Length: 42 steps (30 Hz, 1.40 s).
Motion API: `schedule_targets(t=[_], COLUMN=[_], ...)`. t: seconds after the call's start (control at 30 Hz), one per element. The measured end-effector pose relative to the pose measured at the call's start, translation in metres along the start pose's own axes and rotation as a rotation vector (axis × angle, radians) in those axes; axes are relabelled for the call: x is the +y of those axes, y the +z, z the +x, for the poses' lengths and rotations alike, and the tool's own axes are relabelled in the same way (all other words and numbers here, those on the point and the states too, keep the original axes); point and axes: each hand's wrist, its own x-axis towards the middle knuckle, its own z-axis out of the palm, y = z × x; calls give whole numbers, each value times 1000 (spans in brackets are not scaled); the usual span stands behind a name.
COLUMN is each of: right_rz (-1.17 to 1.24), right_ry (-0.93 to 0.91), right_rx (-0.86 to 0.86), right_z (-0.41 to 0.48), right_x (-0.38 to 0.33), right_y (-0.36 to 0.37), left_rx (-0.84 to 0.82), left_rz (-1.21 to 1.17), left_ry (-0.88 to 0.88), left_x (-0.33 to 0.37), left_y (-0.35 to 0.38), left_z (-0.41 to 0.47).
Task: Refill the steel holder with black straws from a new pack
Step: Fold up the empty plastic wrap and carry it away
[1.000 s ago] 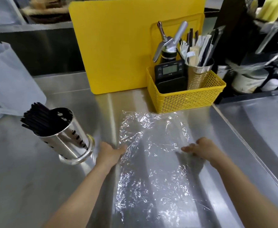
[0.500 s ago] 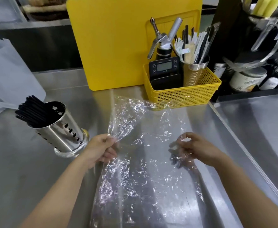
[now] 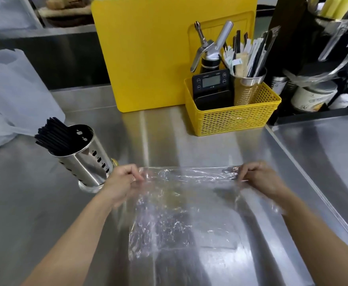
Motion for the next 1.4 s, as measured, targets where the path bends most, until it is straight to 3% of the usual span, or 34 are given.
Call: schedule_targets(t=[0.17, 0.27, 0.33, 0.43, 0.53, 0.63, 0.73, 0.83, 0.97, 1.1, 1.17, 1.23, 1.33, 1.4], right_rz=[-250, -566, -520, -311, -382, -366, -89, 94, 85, 130, 129, 86, 84, 244], right_ry=[61, -74, -127, 59, 154, 33, -17, 1, 39, 79, 101, 156, 209, 182], right_rx=[-70, -26, -50, -419, -696, -559, -348, -206, 10, 160, 143, 62, -113, -163], right_z=[2, 4, 6, 9, 10, 12, 12, 14, 19, 20, 17, 12, 5, 3], right_x=[12, 1, -12, -36, -42, -35, -32, -29, -26, -19, -19, -21, -16, -10], right_y=[-5, -6, -4, 16, 46, 57, 49, 42, 48, 49, 47, 46, 41, 36], left_rx=[28, -54, -182, -362, -413, -419, -480, -521, -621, -434, -285, -197, -166, -203], left_rz=[66, 126, 240, 312, 261, -168, -700, -883, -775, -396, -258, -267, -249, -196], left_ry=[105, 205, 256, 310, 345, 258, -21, -205, -274, -212, -178, -166, -130, -117], left_x=[2, 13, 24, 43, 58, 57, 36, 4, 8, 27, 25, 23, 20, 18], left_y=[-1, -3, -1, 8, 19, 9, -10, -4, 23, 32, 37, 40, 38, 36], left_z=[-2, -1, 0, 0, -5, 0, 12, 14, 1, -1, 3, 4, 9, 12])
